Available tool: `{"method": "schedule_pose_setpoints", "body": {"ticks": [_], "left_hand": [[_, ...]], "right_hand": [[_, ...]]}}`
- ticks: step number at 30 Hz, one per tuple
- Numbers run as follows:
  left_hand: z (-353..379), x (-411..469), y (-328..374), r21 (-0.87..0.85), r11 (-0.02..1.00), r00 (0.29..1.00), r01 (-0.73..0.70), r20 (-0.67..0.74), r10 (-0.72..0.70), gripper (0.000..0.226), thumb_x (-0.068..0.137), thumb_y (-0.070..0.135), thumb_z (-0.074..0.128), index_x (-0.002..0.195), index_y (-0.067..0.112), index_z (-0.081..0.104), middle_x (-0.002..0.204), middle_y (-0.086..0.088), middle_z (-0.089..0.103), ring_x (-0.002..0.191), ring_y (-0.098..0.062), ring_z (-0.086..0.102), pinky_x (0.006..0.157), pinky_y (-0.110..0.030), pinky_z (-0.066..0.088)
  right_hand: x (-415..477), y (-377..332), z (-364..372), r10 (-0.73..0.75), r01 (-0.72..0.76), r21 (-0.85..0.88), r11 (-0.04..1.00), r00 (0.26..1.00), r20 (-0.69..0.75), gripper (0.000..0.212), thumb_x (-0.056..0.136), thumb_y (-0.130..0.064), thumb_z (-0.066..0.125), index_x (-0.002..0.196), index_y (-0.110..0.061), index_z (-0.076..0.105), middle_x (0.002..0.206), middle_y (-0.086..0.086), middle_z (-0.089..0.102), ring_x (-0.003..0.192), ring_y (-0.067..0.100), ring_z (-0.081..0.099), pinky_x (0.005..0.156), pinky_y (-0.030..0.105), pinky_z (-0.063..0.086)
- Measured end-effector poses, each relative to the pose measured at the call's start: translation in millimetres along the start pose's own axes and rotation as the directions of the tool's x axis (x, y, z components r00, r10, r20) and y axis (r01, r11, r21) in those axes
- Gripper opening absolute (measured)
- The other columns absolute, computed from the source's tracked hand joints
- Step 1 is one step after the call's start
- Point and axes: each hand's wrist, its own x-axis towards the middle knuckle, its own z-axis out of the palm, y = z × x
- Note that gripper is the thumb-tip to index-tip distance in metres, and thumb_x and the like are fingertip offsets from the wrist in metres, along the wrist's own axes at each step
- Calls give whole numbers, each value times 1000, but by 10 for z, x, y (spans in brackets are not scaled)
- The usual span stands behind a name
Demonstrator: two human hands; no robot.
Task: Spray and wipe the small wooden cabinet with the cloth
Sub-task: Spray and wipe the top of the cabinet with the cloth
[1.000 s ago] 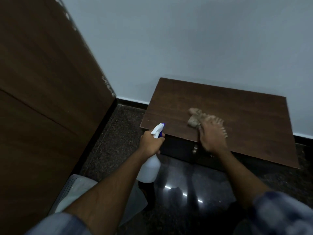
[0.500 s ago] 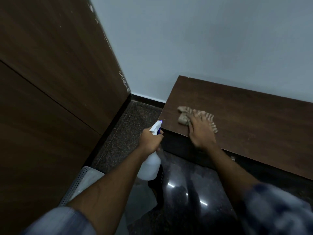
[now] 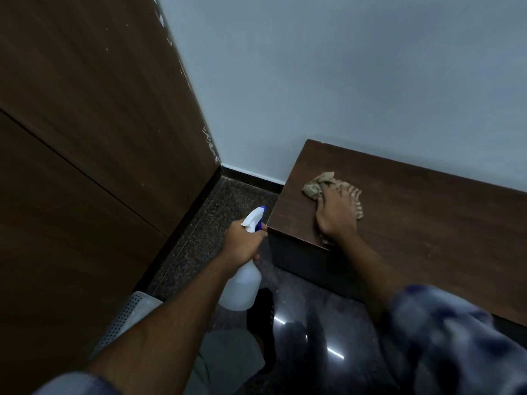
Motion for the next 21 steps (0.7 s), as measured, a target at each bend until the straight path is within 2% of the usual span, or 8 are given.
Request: {"method": "schedule_pose_setpoints", "body": {"ticks": [1, 3, 7, 9, 11, 15, 17, 21], "left_hand": [[-3, 7, 6, 1, 1000, 1000, -3, 2, 3, 12, 85, 9, 75, 96, 6, 76, 84, -21, 76, 44, -21, 61, 46, -28, 50], [-14, 35, 42, -16, 1000, 1000, -13, 1, 13, 12, 84, 9, 75, 96, 6, 77, 85, -23, 76, 43, -20, 61, 46, -27, 50], [-26, 165, 105, -10, 1000, 1000, -9, 20, 9, 16, 81, 9, 76, 97, 6, 75, 72, -16, 74, 37, -20, 59, 45, -27, 47], [-47, 277, 164, -4, 1000, 997, -25, 70, 26, 19, 81, 8, 75, 100, 5, 75, 83, -15, 77, 36, -21, 57, 46, -29, 47], [-83, 425, 274, 18, 998, 991, -68, 116, 66, 15, 83, 7, 74, 99, 7, 75, 94, -12, 79, 39, -23, 58, 47, -31, 49], [-56, 759, 713, 61, 986, 978, -154, 154, 143, 7, 89, 4, 70, 94, 3, 75, 83, -7, 77, 36, -18, 54, 47, -31, 49], [-12, 919, 935, 86, 984, 974, -159, 175, 142, 12, 87, 5, 68, 93, -3, 74, 69, -8, 75, 36, -22, 52, 53, -33, 49], [115, 1144, 1131, 123, 975, 952, -186, 270, 147, 36, 73, 11, 66, 102, -9, 71, 90, -29, 75, 42, -27, 55, 56, -36, 50]], "right_hand": [[64, -159, 41, 11, -11, -6, 1000, 1000, -1, 49, 105, -32, 35, 154, -26, 38, 159, 7, 39, 148, 37, 29, 123, 52, 19], [10, -513, 175, -155, 157, -28, 987, 986, 63, 51, 105, -34, 36, 156, -29, 34, 161, 5, 35, 149, 37, 26, 124, 54, 14], [-517, -546, 260, -533, 561, -45, 827, 806, 259, 51, 106, -40, 32, 157, -31, 33, 167, -3, 25, 155, 27, 17, 126, 50, 10], [-402, -247, 130, -532, 543, -7, 840, 825, 192, 48, 106, -37, 36, 153, -29, 41, 164, 1, 32, 152, 26, 26, 125, 49, 17], [-59, 18, 41, -370, 375, -34, 927, 925, 89, 44, 106, -33, 39, 149, -26, 47, 158, 7, 42, 146, 32, 36, 122, 50, 23], [395, -39, 42, -18, 17, -44, 999, 1000, -10, 52, 105, -39, 36, 156, -26, 35, 167, 5, 24, 154, 34, 18, 126, 50, 11], [269, -221, 147, -90, 90, -40, 995, 996, 18, 55, 106, -43, 34, 159, -27, 30, 169, 2, 16, 156, 33, 11, 126, 49, 8], [39, -4, 118, -334, 337, -104, 936, 941, 45, 53, 105, -40, 33, 157, -29, 35, 165, -1, 30, 151, 29, 26, 125, 47, 17]]}}
